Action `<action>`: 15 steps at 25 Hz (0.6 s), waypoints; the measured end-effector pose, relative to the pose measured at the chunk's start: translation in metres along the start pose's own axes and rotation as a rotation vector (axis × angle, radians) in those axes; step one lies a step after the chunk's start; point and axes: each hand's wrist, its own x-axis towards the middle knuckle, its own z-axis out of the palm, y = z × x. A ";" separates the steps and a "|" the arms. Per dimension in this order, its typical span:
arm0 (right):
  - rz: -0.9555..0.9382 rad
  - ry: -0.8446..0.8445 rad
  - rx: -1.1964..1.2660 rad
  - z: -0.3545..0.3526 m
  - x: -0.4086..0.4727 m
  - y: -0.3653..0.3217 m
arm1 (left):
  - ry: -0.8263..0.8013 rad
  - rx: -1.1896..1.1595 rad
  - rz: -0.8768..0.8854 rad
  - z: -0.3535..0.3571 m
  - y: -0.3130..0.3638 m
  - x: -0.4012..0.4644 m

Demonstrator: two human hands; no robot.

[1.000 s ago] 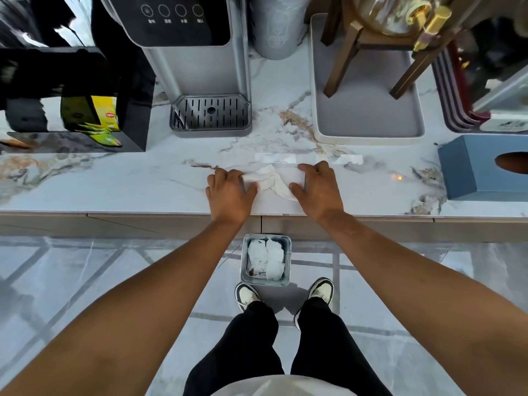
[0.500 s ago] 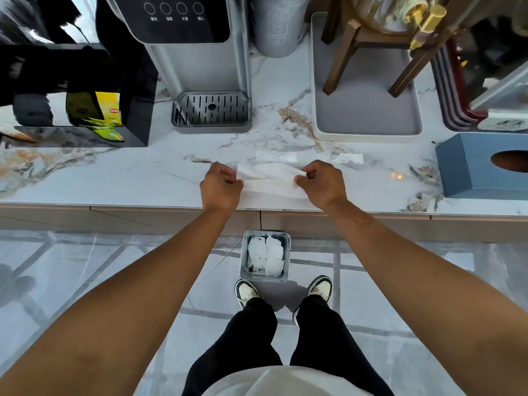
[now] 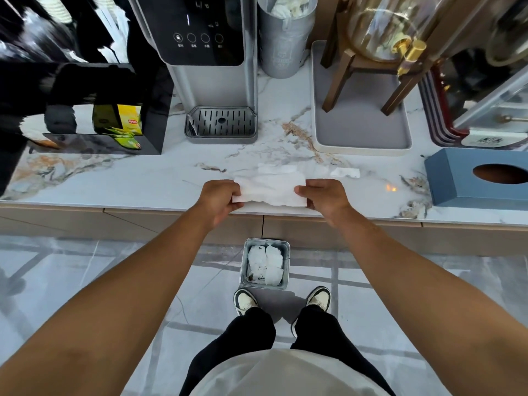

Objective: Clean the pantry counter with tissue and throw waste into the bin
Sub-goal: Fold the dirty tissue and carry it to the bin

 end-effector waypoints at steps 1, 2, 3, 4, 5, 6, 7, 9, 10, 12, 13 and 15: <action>0.031 -0.019 0.024 0.002 -0.005 0.001 | -0.002 0.016 0.010 -0.001 -0.002 -0.004; 0.064 -0.029 0.049 0.004 -0.011 0.002 | -0.002 0.028 0.019 -0.002 -0.004 -0.007; 0.091 -0.036 0.069 0.005 -0.016 0.003 | 0.000 0.036 0.025 -0.004 -0.007 -0.010; 0.107 -0.041 0.074 0.006 -0.019 0.007 | 0.001 0.043 0.028 -0.006 -0.010 -0.012; 0.110 -0.046 0.068 0.005 -0.022 0.011 | 0.001 0.051 0.028 -0.008 -0.016 -0.013; 0.108 -0.051 0.062 0.005 -0.025 0.015 | 0.001 0.058 0.025 -0.011 -0.021 -0.014; 0.104 -0.060 0.059 0.005 -0.028 0.020 | 0.007 0.061 0.016 -0.012 -0.027 -0.015; 0.098 -0.062 0.059 0.006 -0.035 0.029 | 0.031 0.063 -0.002 -0.014 -0.039 -0.015; 0.096 -0.052 0.058 0.007 -0.038 0.033 | 0.048 0.083 0.006 -0.016 -0.045 -0.015; 0.098 -0.047 0.038 0.008 -0.044 0.043 | 0.079 0.188 0.068 -0.021 -0.058 -0.015; 0.097 -0.058 0.032 0.009 -0.046 0.048 | 0.095 0.247 0.102 -0.023 -0.064 -0.016; 0.099 -0.068 0.039 0.007 -0.050 0.062 | 0.141 0.325 0.132 -0.027 -0.075 -0.024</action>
